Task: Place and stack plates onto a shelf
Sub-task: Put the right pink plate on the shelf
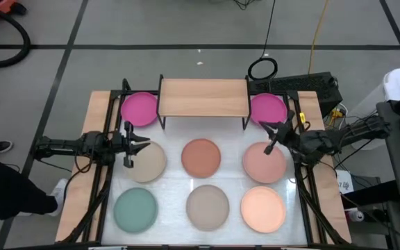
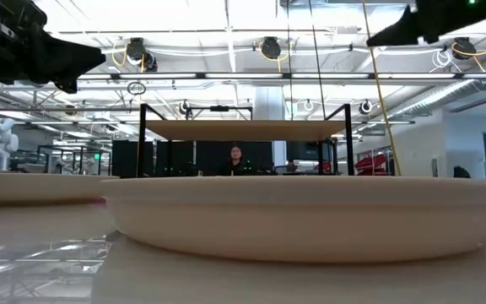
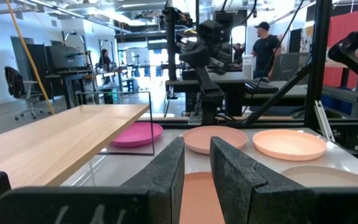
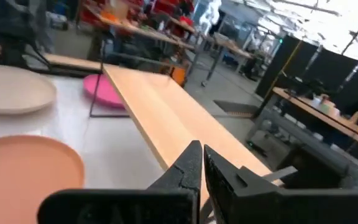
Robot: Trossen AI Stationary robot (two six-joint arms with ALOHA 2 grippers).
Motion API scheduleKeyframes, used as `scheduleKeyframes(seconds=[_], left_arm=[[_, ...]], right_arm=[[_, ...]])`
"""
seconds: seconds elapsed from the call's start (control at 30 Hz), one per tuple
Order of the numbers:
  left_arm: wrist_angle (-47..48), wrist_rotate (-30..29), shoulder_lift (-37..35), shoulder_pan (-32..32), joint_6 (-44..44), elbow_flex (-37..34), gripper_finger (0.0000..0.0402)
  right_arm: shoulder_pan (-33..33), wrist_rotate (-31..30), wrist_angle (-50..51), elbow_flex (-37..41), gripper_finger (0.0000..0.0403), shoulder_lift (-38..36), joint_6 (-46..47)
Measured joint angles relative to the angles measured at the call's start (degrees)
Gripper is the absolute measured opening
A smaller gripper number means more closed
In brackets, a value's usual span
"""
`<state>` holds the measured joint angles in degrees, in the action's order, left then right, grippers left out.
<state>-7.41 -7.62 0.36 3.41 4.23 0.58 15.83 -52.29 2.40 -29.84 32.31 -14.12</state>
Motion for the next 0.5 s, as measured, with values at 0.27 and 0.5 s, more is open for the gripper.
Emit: scheduleKeyframes(seconds=[0.27, 0.5], left_arm=[[-0.01, 0.00, 0.00, -0.01, 0.00, 0.01, 0.0081], [-0.05, 0.00, 0.00, 0.00, 0.00, 0.00, 0.0081]], right_arm=[[-4.17, 10.74, 16.72, -20.84, 0.0004, 9.47, 0.54], [-12.38, 21.95, 50.65, -32.74, 0.0004, 21.26, 12.64]])
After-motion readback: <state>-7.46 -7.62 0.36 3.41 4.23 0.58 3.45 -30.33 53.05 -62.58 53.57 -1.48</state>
